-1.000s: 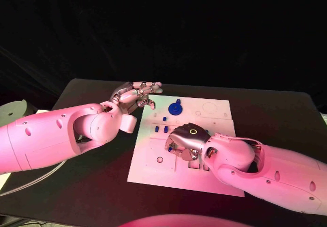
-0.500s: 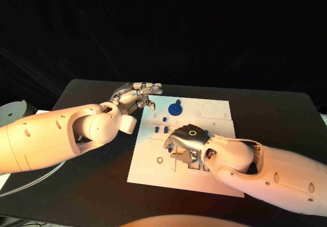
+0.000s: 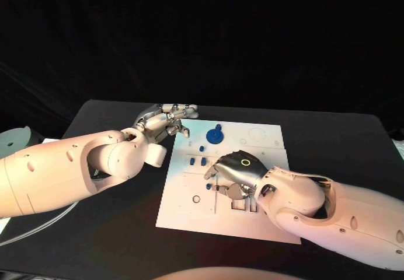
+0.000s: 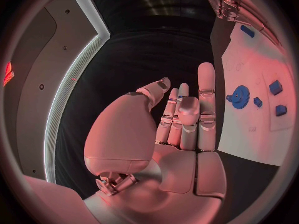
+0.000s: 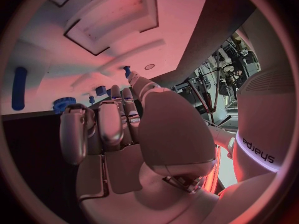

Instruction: Assemble the parts on the task board

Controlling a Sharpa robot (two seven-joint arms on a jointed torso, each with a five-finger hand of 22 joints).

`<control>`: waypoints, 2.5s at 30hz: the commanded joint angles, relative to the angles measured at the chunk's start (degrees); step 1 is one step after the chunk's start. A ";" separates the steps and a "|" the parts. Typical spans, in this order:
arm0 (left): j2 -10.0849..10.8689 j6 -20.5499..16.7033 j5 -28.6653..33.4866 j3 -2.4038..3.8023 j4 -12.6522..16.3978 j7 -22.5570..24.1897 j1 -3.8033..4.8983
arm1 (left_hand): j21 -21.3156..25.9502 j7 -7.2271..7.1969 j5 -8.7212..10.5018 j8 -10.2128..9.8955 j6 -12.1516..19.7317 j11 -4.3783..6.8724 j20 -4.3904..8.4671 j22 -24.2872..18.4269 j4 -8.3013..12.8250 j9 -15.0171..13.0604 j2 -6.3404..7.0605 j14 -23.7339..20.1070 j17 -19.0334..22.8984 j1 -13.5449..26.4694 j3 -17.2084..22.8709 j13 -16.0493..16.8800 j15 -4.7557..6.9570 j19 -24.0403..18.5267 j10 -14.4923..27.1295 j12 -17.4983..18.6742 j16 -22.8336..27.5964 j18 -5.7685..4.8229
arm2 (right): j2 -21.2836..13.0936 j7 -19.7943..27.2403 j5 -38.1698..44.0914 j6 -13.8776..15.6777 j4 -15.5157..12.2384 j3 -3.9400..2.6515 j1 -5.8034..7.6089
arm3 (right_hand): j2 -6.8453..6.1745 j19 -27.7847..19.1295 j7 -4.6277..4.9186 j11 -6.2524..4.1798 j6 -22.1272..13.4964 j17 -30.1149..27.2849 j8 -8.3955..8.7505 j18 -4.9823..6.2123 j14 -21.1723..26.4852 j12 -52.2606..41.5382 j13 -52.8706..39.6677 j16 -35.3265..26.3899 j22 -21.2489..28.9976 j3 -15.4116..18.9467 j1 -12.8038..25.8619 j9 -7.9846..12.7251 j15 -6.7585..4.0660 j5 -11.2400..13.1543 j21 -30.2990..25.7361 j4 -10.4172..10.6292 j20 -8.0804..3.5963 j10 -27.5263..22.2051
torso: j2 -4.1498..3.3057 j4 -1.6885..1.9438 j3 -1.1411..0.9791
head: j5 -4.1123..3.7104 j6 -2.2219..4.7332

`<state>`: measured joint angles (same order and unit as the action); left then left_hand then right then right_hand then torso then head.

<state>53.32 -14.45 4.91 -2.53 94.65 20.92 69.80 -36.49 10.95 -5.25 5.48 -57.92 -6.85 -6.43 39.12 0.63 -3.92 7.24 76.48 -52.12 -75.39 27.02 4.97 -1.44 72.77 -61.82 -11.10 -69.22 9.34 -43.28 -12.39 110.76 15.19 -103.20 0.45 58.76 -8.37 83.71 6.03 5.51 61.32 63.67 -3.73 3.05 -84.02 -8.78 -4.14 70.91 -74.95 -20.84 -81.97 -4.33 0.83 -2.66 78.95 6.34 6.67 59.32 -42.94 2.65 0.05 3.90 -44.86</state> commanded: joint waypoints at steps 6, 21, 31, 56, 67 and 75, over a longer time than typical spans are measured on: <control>-0.02 1.60 0.18 -0.05 -0.05 -0.10 0.00 | 0.39 0.12 0.18 0.14 0.35 0.09 -0.46 -0.10 -0.01 0.06 -0.45 -0.26 0.05 0.07 -0.39 0.07 -0.10 0.04 0.39 -0.29 0.09 1.02 | -5.86 -0.42 -4.79 2.57 -3.12 -1.23 1.43 | -0.02 0.87 0.26 -0.17 -0.03 -0.56 0.09 0.25 -1.48 -0.77 0.22 -0.13 -1.10 -0.55 0.36 0.01 -0.40 -0.34 0.41 0.32 -0.32 1.23 | 0.05 -0.12 0.05 | -1.01 0.65; -0.05 2.09 0.18 -0.17 0.06 -0.07 -0.02 | 0.43 0.10 0.16 0.21 0.34 0.10 -0.48 -0.12 0.04 0.03 -0.56 -0.34 0.19 0.00 -0.39 0.09 -0.10 0.03 0.45 -0.45 0.13 1.02 | -15.03 -3.55 -3.66 -3.47 -4.16 -1.69 4.69 | -2.14 0.94 -0.47 -0.28 -1.38 -1.08 0.14 0.25 -1.59 -0.04 0.55 -0.28 -0.90 1.66 1.59 0.26 -0.32 -0.20 0.19 1.09 -0.23 -0.57 | -0.01 -0.21 0.00 | -2.68 1.73; -0.07 2.23 0.18 -0.20 0.01 -0.11 -0.03 | 0.46 0.09 0.17 0.29 0.31 0.11 -0.49 -0.14 0.07 0.01 -0.59 -0.38 0.24 -0.01 -0.44 0.12 -0.10 0.01 0.45 -0.60 0.13 1.03 | -14.00 -3.42 -2.98 -4.25 -3.17 -1.68 4.80 | -1.67 0.94 -0.48 -1.11 -1.20 -1.39 0.06 0.31 -1.63 -0.12 0.52 -0.42 -0.75 1.95 1.11 0.20 -0.91 -0.20 0.04 1.28 -0.62 -0.35 | -0.07 0.03 0.06 | -2.90 1.97; 0.28 2.26 0.16 -0.21 0.24 -0.38 -0.03 | 0.46 0.09 0.17 0.29 0.31 0.11 -0.49 -0.14 0.07 0.01 -0.59 -0.38 0.24 -0.01 -0.44 0.12 -0.10 0.01 0.45 -0.60 0.13 1.03 | -10.76 -2.72 -2.83 -8.38 0.06 -1.47 4.44 | 1.42 1.82 -0.21 -2.36 3.39 -1.48 -0.87 -0.09 -2.03 -0.10 0.40 -0.01 -2.28 -1.01 -0.46 -0.75 -1.96 -0.26 1.17 1.88 -1.75 6.97 | 0.02 -0.05 0.07 | -2.84 1.21; 0.33 2.27 0.15 -0.21 0.27 -0.43 -0.03 | 0.50 0.08 0.17 0.38 0.31 0.12 -0.51 -0.16 0.08 -0.01 -0.68 -0.40 0.24 0.02 -0.51 0.16 -0.10 -0.01 0.51 -0.81 0.09 1.05 | -10.06 -2.68 -2.29 -8.73 0.61 -1.42 4.13 | 1.85 2.02 -0.28 -2.56 4.35 -1.28 -0.91 -0.19 -2.09 0.60 0.39 0.27 -2.72 -1.79 -0.98 -0.99 -2.18 -0.26 1.50 1.52 -1.97 8.20 | -0.02 -0.04 0.05 | -2.86 1.04; 0.33 2.29 0.14 -0.21 0.25 -0.42 -0.03 | 0.50 0.08 0.17 0.38 0.31 0.12 -0.51 -0.16 0.08 -0.01 -0.68 -0.40 0.24 0.02 -0.51 0.16 -0.10 -0.01 0.51 -0.81 0.09 1.05 | -10.07 -2.10 -1.44 -5.16 0.21 -1.42 3.99 | 2.88 3.03 -0.45 -2.96 6.43 -0.41 -1.52 -0.83 -2.29 0.89 0.14 1.12 -5.52 -2.66 -1.79 -1.65 -2.57 -0.21 3.69 0.64 -2.34 10.94 | 0.01 -0.07 0.07 | -2.88 0.92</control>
<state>53.70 -13.24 4.92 -2.77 94.75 20.25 69.79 -36.28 10.94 -5.25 5.48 -57.93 -6.64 -6.43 39.04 0.79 -3.92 7.24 76.49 -51.95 -75.38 26.86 5.07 -1.43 72.77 -61.63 -11.77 -69.22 9.33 -53.41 -15.28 108.13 8.77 -102.63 -1.12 62.98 -6.54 83.94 5.63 2.81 67.44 63.21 -4.96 3.05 -84.13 -7.70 -3.85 71.88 -74.95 -23.20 -83.33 -5.66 -1.35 -2.51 82.41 6.94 4.77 69.68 -42.94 2.60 0.10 1.02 -43.91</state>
